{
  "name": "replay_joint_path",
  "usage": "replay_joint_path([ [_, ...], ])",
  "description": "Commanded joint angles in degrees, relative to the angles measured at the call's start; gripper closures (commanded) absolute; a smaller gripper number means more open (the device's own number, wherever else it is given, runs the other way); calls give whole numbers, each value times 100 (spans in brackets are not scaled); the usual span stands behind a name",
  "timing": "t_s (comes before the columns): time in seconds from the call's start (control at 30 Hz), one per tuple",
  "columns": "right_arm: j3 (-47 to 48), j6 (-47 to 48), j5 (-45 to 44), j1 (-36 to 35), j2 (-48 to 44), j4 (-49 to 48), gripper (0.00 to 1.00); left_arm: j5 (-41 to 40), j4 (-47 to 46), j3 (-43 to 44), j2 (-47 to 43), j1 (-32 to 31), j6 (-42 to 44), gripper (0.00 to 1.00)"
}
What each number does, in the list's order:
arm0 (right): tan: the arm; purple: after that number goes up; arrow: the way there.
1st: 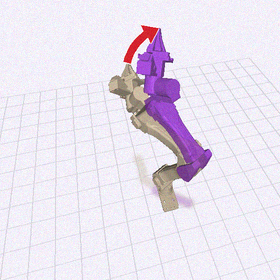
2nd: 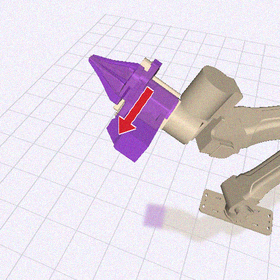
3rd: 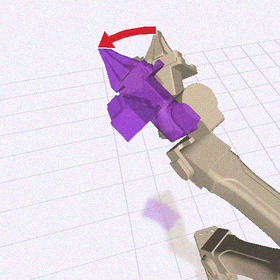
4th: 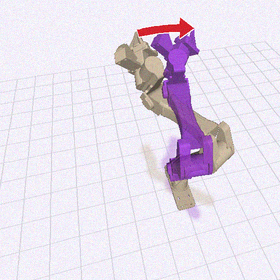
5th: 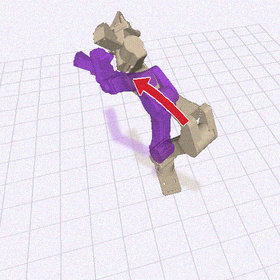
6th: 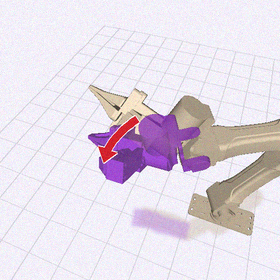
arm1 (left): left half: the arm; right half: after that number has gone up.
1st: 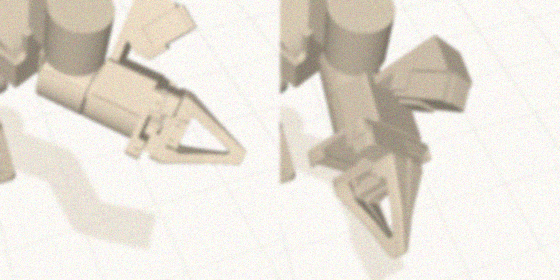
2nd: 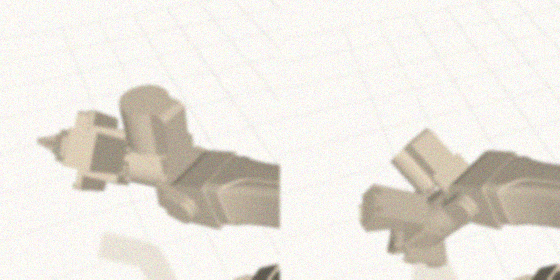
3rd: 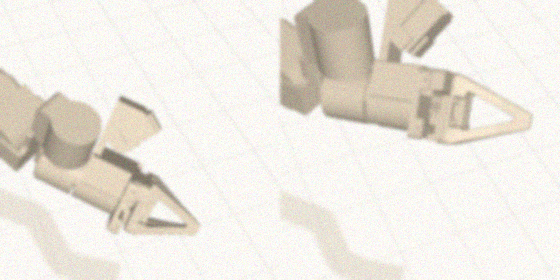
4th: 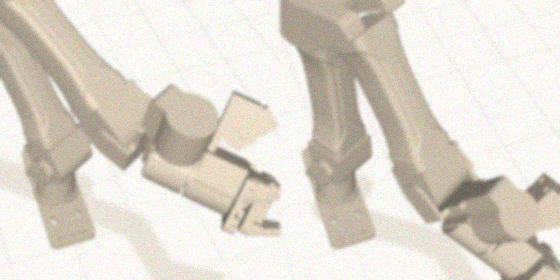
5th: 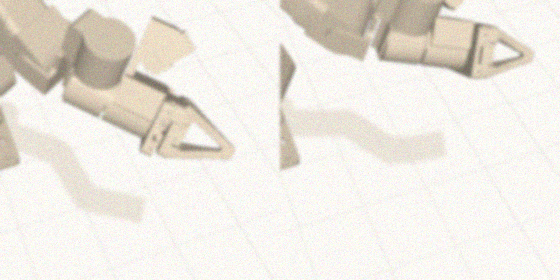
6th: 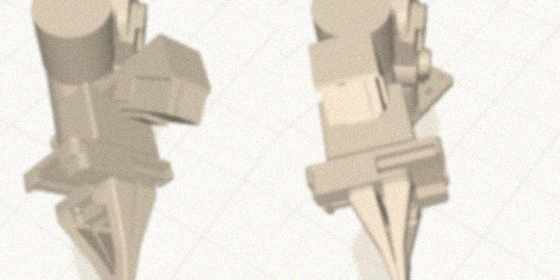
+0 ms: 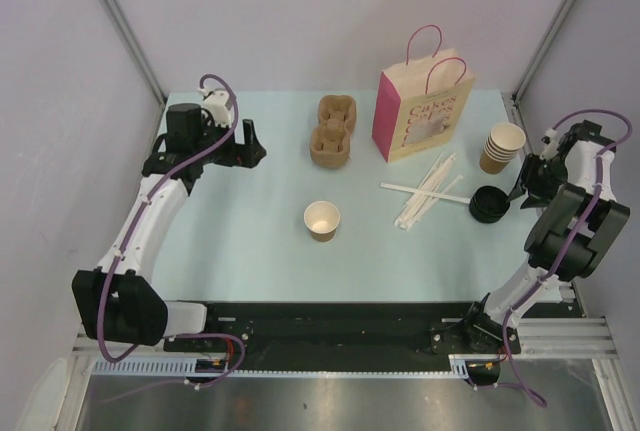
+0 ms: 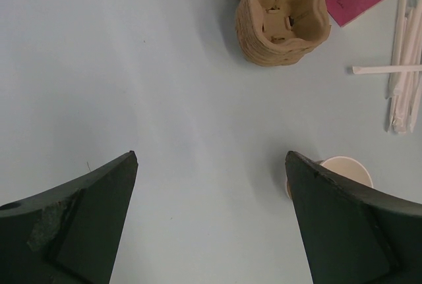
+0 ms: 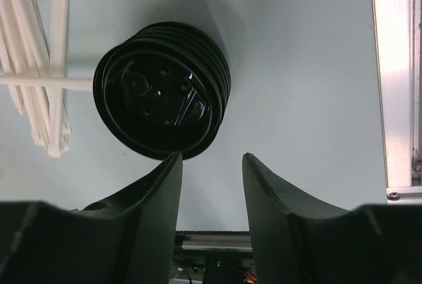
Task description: Pack the takeout coffee
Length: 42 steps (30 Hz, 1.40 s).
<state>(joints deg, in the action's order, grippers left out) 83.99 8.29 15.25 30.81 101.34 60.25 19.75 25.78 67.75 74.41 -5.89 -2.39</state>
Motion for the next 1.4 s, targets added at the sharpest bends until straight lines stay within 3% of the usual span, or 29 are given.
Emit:
replay_joint_path([
  [0.0, 4, -74, -4, -75, 210, -364, 55, -59, -65, 301, 65, -44, 134, 0],
  [0.53, 13, 32, -724, -418, 589, -804, 60, -164, 15, 397, 152, -44, 222, 0],
  [0.87, 30, 14, -602, -435, 721, -769, 64, -164, 15, 397, 126, -44, 161, 1],
  [1.2, 179, 40, -435, -392, 457, -550, 100, -68, 6, 441, 109, -44, 107, 1],
  [1.37, 443, 163, -286, -216, 176, -190, 100, -50, 23, 389, 30, -44, 107, 1],
])
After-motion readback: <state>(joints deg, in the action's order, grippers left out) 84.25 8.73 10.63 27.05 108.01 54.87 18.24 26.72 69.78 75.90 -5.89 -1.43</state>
